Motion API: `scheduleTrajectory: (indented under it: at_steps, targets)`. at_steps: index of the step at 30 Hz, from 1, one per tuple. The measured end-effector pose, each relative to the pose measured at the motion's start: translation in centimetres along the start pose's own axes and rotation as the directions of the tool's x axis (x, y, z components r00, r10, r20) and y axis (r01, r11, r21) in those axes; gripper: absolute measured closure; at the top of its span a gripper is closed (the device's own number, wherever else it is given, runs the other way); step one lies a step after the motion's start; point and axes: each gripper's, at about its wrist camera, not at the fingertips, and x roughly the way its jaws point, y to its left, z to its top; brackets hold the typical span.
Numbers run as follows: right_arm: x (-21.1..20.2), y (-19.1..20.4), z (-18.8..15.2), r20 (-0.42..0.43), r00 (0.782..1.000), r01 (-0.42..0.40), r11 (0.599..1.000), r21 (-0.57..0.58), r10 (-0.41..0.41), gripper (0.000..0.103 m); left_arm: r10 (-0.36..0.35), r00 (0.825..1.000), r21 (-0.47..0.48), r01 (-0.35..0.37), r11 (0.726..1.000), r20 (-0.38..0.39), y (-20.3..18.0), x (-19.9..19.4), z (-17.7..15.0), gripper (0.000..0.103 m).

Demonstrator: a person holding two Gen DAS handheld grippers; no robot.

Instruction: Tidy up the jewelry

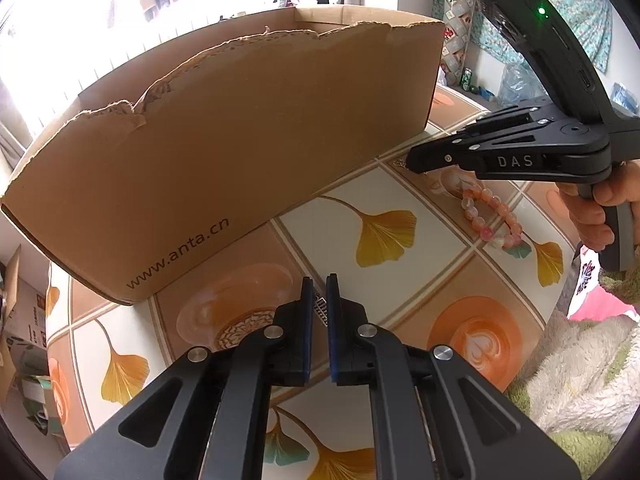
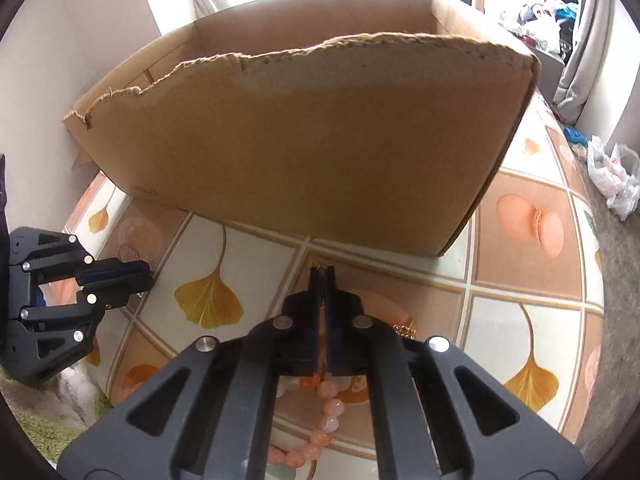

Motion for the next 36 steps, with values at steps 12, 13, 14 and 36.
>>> scheduleTrajectory:
  at_steps: [12, 13, 14, 36]
  targets:
    - [-2.8, -1.2, 0.0, 0.087, 0.992, -0.104, 0.988, 0.112, 0.094, 0.102, -0.029, 0.999, -0.054, 0.030, 0.998, 0.033, 2.6, -2.1, -0.6, 0.096]
    - [-3.0, -1.1, 0.0, 0.096, 0.990, -0.111, 0.988, 0.105, 0.101, 0.102, -0.028, 0.999, -0.056, 0.030, 0.998, 0.034, 2.7, -2.3, -0.7, 0.096]
    - [-3.2, -1.0, 0.1, 0.101, 0.989, -0.117, 0.988, 0.101, 0.106, 0.102, -0.028, 0.999, -0.058, 0.030, 0.998, 0.035, 2.8, -2.5, -0.8, 0.096]
    - [-3.9, 0.3, -1.2, 0.082, 0.975, -0.214, 0.973, 0.087, 0.208, 0.102, -0.056, 0.997, -0.090, 0.051, 0.995, -0.061, 1.0, -1.6, -0.5, 0.075]
